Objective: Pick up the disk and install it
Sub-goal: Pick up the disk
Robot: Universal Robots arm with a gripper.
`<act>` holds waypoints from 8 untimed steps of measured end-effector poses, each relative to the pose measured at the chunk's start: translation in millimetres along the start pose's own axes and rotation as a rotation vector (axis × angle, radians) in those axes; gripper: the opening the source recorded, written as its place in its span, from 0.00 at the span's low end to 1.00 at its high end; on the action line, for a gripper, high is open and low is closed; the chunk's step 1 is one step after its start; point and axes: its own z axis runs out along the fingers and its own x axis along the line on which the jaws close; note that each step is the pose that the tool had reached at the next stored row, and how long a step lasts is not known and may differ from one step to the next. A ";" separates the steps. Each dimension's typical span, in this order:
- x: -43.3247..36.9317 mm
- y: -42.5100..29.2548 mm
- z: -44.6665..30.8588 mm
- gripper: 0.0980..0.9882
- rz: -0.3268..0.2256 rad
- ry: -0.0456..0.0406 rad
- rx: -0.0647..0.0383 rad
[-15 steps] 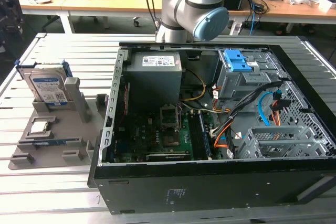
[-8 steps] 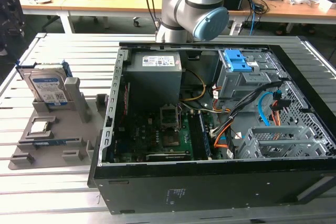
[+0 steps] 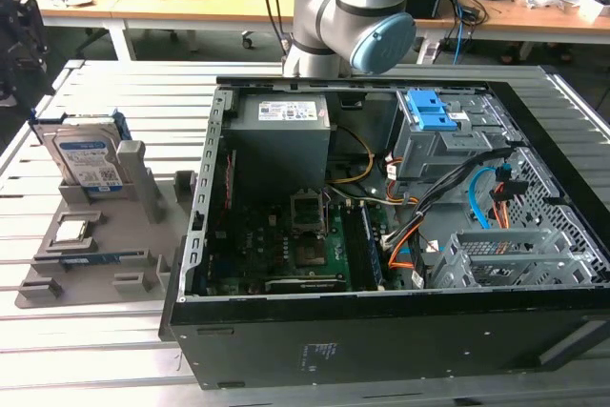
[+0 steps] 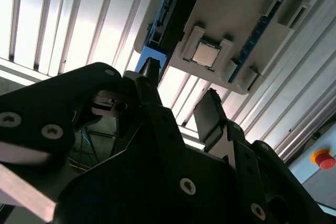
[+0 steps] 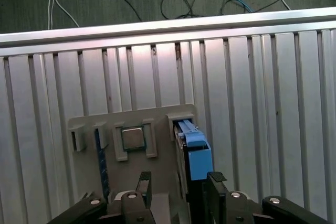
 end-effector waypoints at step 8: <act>-16.0 -1.2 17.8 0.50 -0.004 0.0051 0.000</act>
